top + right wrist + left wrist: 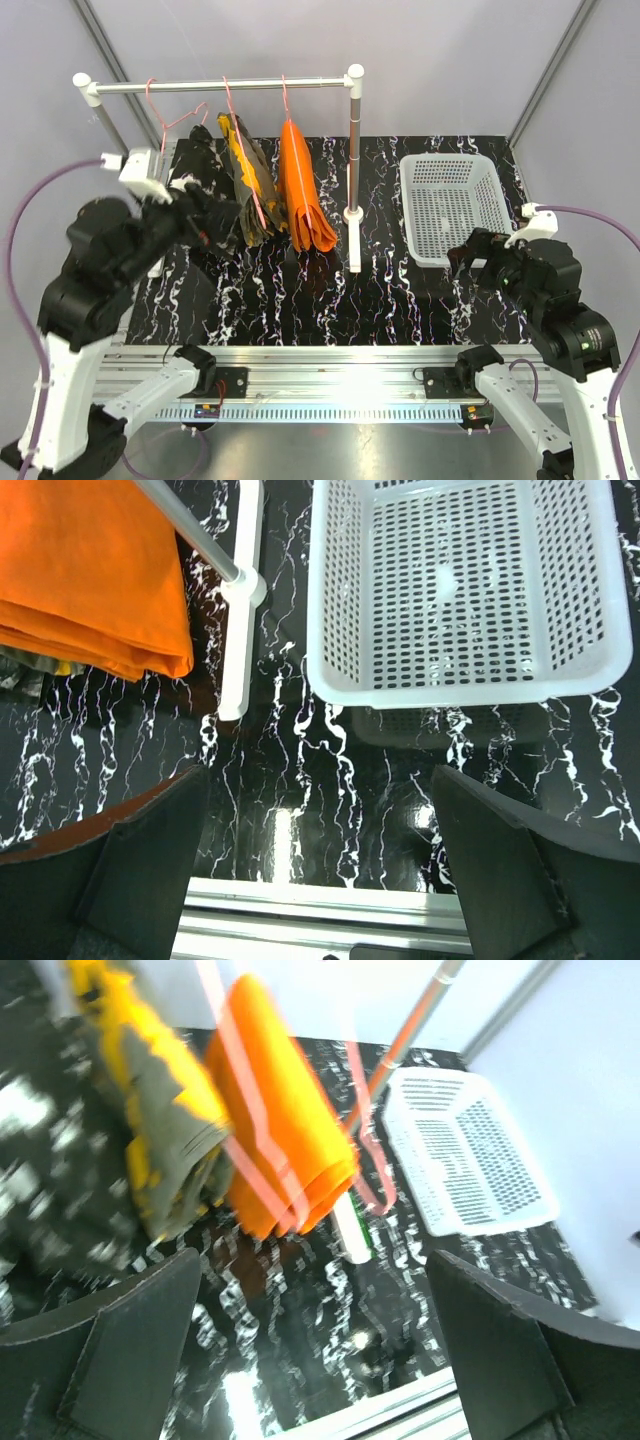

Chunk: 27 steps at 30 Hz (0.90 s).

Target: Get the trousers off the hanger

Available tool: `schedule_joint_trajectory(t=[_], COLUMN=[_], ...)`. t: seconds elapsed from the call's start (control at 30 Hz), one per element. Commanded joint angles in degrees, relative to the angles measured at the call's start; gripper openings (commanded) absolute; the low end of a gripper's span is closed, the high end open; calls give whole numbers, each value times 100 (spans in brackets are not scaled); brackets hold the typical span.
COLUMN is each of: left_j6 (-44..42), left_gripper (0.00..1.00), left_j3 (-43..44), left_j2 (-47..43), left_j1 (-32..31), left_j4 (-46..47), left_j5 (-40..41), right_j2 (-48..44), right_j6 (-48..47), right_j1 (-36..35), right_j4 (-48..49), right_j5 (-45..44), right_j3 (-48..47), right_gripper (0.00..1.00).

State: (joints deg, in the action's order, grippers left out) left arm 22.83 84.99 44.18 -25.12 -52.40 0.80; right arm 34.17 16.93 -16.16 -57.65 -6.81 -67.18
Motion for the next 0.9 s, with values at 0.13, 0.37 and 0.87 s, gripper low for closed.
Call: schedule_joint_trajectory(t=[0.13, 0.37, 0.87], left_j6=[-59, -200, 73], left_gripper=[97, 86, 62], left_j3=[1238, 2276, 1415], left_j2=[1680, 3279, 4554], left_j1=[-692, -1679, -1917], left_j4=[398, 11, 810], left_j5=[787, 2977, 3752], right_j2=[160, 213, -7], right_j6=[65, 100, 311], right_j1=[-36, -36, -36], right_j4=[333, 395, 693], right_j5=[294, 610, 1427], right_j3=[20, 47, 258], right_gripper=[100, 100, 99])
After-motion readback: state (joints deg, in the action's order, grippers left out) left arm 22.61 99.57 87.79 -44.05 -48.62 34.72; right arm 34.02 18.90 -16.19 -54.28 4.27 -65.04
